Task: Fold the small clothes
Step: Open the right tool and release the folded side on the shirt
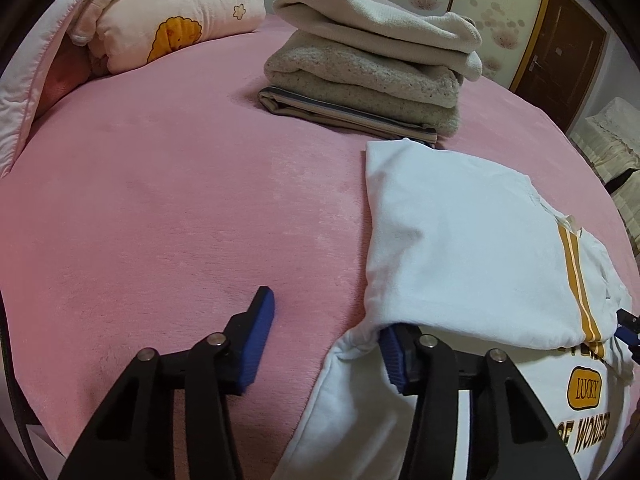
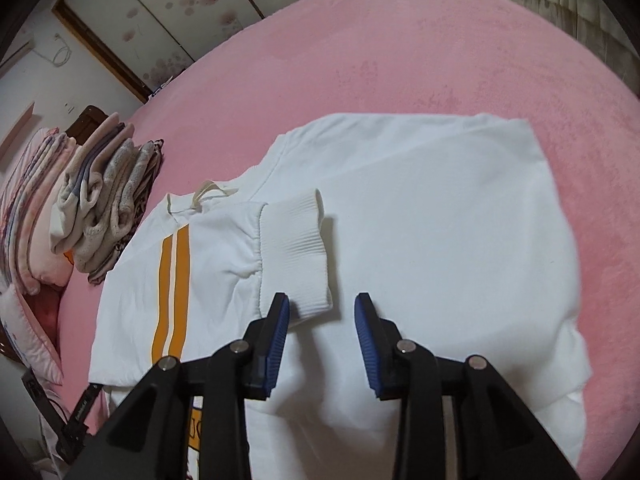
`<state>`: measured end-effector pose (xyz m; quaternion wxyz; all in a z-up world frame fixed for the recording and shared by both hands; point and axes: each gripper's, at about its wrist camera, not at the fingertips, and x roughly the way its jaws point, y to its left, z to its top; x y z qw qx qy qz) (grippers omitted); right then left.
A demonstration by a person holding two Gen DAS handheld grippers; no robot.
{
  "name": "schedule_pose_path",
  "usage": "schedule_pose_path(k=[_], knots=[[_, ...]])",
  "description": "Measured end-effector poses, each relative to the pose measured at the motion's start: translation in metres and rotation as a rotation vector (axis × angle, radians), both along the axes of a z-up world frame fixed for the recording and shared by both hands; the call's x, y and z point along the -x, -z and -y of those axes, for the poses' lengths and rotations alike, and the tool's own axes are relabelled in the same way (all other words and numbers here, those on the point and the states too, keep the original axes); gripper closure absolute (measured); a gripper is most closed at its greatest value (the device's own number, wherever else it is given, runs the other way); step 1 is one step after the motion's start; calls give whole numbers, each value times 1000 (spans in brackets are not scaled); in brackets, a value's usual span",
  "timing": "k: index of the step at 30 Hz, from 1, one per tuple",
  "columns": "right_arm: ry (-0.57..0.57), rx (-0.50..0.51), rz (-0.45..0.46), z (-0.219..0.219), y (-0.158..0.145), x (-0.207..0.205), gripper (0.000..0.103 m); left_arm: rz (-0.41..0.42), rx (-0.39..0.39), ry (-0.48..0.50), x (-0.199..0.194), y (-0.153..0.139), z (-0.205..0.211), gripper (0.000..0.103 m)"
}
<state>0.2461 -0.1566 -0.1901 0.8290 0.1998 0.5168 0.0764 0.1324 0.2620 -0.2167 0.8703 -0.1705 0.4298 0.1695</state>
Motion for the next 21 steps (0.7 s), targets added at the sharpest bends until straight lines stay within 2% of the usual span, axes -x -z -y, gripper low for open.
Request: schedule_pose_path(k=[1,2,3,6,10,12,13,14,15,17,21], knots=[[-12,17,13,-4,-1,0,73,1,5,5,0,0,0,63],[-21,48,27,-7,-4,1,81,2,8,7,0,0,1,67],[-23,96,40,-11,-6,2,96,4,10,6,0,0,1,68],[11,152,80,-8,-16,11,96,-3,-3,0,0,3,3,70],[9,217,35,-8,-2,13,96,-24,-38,25,0,5,9,65],[1,230,31,-9,-2,15,94,-31,-30,47,5,1,8,54],[5,218,24,-7,-3,16,91,-37,-26,55,9,-1,6,44],[13,200,10,-4,-5,17,89,-38,-24,61,14,-5,4,39],[22,182,5,-1,-7,18,85,-31,-21,65,19,-10,2,39],[45,166,32,6,-15,25,84,9,0,78,33,-23,-6,39],[24,200,116,2,-34,40,84,68,0,44,45,-48,-20,39]])
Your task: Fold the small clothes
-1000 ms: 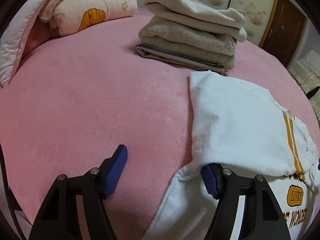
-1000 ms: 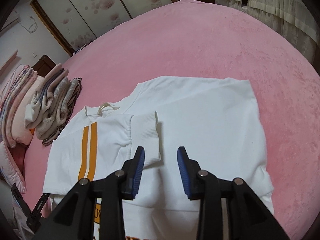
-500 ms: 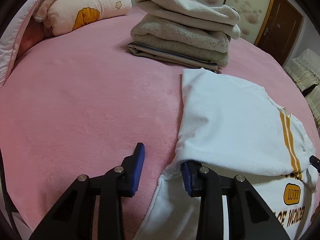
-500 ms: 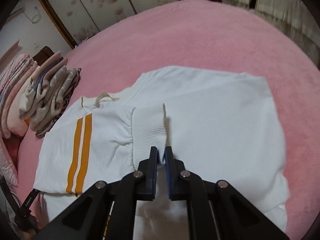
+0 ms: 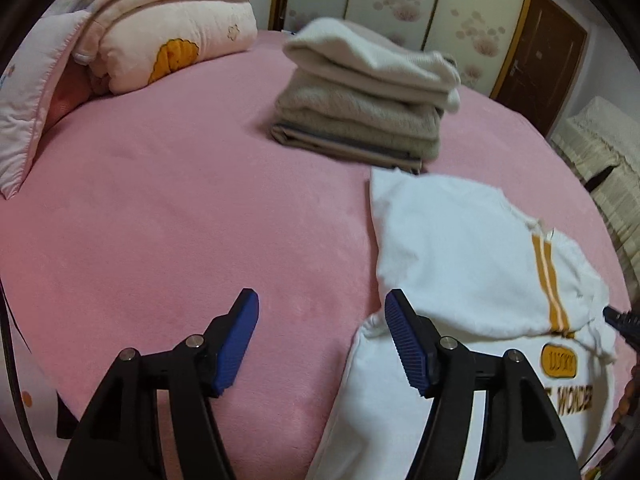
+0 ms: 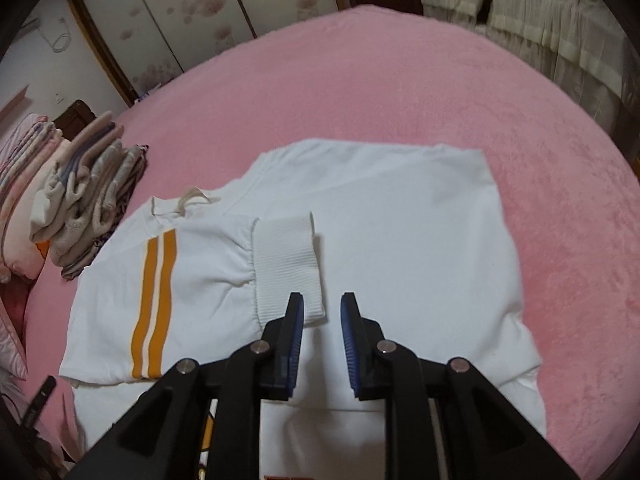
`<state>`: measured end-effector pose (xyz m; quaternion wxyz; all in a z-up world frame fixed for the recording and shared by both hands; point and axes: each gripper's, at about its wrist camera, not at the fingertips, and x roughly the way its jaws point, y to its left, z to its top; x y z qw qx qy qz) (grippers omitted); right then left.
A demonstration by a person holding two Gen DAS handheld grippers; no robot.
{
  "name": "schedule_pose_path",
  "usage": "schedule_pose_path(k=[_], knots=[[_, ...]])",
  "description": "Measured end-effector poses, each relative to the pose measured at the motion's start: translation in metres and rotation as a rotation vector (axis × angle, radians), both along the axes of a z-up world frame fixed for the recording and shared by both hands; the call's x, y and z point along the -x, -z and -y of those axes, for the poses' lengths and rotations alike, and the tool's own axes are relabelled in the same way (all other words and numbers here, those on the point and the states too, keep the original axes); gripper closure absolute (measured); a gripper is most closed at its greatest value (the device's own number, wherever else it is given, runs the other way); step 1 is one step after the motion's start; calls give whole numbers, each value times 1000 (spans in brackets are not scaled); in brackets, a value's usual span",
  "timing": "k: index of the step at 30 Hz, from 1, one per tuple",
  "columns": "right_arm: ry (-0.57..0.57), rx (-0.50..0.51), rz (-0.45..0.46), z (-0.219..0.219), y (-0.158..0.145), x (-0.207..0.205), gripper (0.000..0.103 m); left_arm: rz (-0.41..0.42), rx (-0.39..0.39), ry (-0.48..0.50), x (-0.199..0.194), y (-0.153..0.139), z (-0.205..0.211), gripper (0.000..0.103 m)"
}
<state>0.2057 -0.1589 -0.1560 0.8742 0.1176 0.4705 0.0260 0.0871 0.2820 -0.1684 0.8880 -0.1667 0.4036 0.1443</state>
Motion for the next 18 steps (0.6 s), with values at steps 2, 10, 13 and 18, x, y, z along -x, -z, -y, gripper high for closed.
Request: schedule_pose_path(k=[2,10,13,18], knots=[[-39,23,32,-11,-7,5,84,43,42,-1,-5,-11,-2,39],[-208,54,78,-78,-7,-1,84,73,155,178,-69,1,55,44],[-258,75,78,-100,1,-7,84,11,148,216,-92,26,76,51],[-243,146,34,-100,26,-25,85,-83,120,177,-107,61,67,69]])
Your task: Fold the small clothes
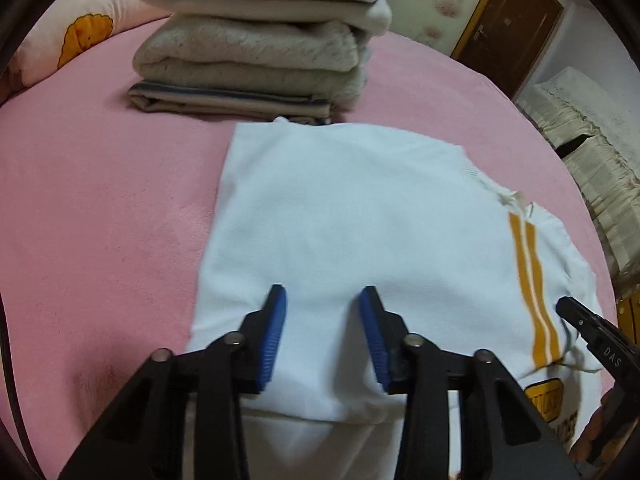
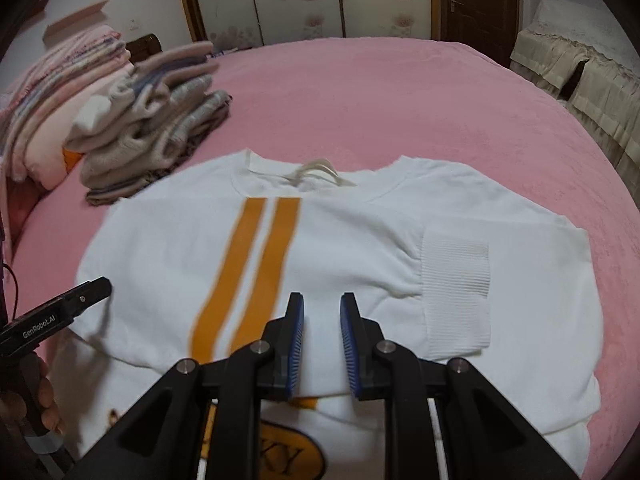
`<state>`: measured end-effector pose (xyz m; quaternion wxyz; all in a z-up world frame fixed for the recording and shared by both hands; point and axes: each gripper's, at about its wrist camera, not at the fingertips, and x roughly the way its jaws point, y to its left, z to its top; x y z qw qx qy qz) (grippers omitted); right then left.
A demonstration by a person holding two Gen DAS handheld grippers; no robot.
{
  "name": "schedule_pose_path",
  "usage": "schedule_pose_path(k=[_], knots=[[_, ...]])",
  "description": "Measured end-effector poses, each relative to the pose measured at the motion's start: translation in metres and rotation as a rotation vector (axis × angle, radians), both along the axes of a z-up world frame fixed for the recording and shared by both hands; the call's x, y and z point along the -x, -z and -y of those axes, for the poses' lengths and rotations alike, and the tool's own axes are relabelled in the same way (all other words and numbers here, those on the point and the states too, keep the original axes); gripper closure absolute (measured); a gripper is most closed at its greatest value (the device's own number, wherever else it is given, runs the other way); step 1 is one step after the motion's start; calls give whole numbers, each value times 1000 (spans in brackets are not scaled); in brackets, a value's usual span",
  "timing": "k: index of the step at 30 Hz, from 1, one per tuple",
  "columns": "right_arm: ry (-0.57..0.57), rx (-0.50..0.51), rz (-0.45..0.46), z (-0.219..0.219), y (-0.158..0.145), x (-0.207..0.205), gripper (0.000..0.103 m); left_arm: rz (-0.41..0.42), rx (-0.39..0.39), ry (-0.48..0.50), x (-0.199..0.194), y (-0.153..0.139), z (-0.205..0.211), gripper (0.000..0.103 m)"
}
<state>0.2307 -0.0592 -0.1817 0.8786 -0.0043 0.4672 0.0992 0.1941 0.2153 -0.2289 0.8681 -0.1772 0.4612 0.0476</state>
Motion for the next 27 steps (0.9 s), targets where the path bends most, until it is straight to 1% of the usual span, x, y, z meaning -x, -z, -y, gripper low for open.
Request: schedule_pose_path(k=[1,3,4,5,6,9,10,11,12,13,14,15,17,22,27], knots=[[15,13,-6,6,3,-2,88,5,5,8,0,1,-2,69],[32,0,-20,23,9,-4,103,9,-2,24,1,1,-2,70],[30,-38,-29,32,10,-4,103,8,-9,31,0,1,-2,71],[34,-53,-30,37,9,-3,103,8,-12,36,1,1,-1,71],[57,-25,-21,41,8,-1,103,9,-12,37,1,0,-1,71],[57,-65,-21,51,3,5,103,3,-18,42,2,-1,1,71],[56,-58,-18,52,0,8,103,-1,-17,43,0,-2,-4,71],[71,-22,-9,52,-3,12,103,-5,-17,45,-2,-5,-3,70],[76,-3,-4,53,-6,15,100,-9,-18,47,-2,-8,-3,69],[75,-5,-6,56,-9,18,100,-13,-19,51,-2,-12,-1,63],[74,-38,-15,62,-14,22,100,-12,-20,50,0,-16,0,51],[82,-57,-19,67,-19,25,100,-5,-23,47,3,-22,1,46],[102,-75,-12,77,-32,34,100,29,-39,39,13,-39,5,29],[142,-109,35,99,-69,65,99,103,-51,50,40,-84,18,22],[155,-143,71,110,-102,99,99,184,-60,52,76,-129,32,14]])
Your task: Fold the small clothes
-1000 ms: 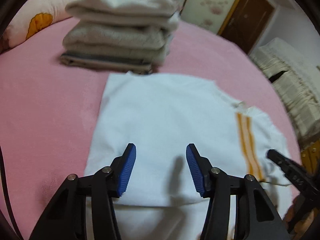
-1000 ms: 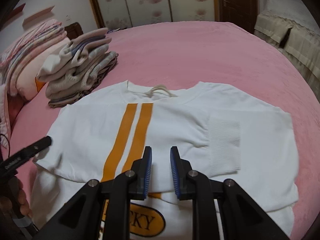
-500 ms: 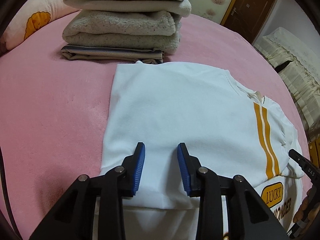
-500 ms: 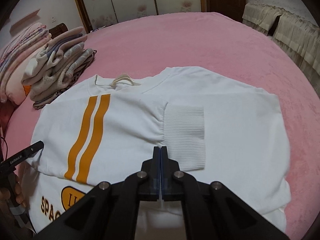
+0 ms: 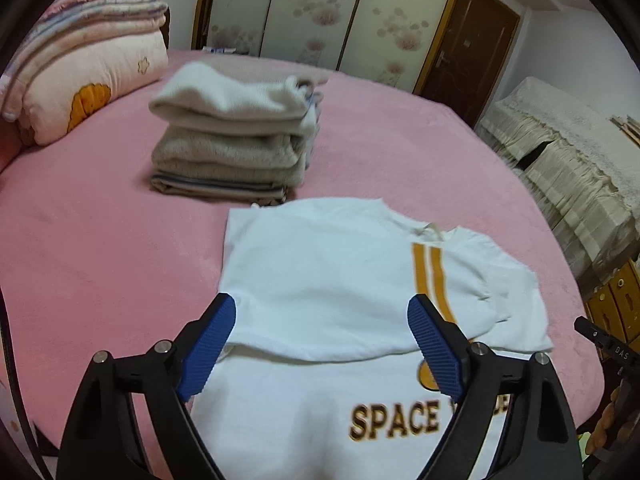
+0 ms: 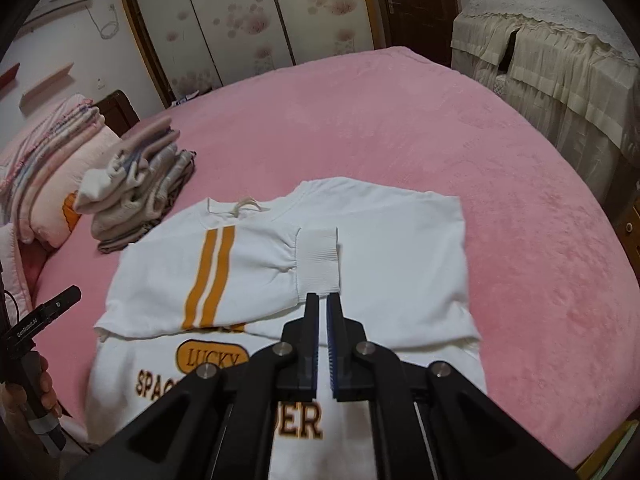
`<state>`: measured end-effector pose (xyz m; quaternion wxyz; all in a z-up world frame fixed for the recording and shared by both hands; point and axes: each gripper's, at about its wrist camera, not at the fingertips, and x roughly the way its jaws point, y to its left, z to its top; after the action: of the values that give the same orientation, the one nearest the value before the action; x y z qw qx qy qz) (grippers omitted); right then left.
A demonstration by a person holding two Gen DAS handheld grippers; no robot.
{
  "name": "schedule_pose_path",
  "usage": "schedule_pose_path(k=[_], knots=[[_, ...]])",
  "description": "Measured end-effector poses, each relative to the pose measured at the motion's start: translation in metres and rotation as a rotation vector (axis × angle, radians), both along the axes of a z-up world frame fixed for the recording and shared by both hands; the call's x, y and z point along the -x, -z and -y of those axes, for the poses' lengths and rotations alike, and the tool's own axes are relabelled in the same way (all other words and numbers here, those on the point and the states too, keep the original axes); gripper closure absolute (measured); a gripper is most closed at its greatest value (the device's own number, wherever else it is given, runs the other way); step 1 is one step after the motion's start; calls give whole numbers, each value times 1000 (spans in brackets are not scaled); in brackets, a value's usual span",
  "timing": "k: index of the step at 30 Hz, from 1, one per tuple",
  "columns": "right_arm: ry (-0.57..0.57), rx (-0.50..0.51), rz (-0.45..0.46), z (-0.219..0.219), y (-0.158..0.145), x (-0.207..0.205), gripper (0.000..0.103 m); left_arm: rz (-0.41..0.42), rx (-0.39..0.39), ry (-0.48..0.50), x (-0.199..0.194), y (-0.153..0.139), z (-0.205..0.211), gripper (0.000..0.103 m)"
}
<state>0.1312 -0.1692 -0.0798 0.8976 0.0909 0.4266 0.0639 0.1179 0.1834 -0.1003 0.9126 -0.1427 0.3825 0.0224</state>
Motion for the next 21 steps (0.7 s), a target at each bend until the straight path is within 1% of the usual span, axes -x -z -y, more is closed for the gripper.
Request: schedule_pose_path(k=[2,4,7,12,17,18,19,21], knots=[[3,-19,19,3,-12,14,96,26,-6,0,15,-17,4,10],[5,-37,37,4,-21,26,91,48,-13,-2,29,-31,8,9],[-1,-44,64,3,-34,43,87,65,-23,-4,48,-48,12,6],[-17,-51,118,1,-54,67,87,96,-54,-11,78,-72,18,6],[-17,-3,154,1,-71,89,86,125,-72,-8,104,-87,23,5],[-26,8,163,0,-73,94,83,130,-76,-5,110,-90,24,4],[-35,7,176,0,-75,100,76,133,-80,-5,115,-91,26,3],[-37,10,201,0,-79,112,68,141,-90,-13,125,-92,27,1]])
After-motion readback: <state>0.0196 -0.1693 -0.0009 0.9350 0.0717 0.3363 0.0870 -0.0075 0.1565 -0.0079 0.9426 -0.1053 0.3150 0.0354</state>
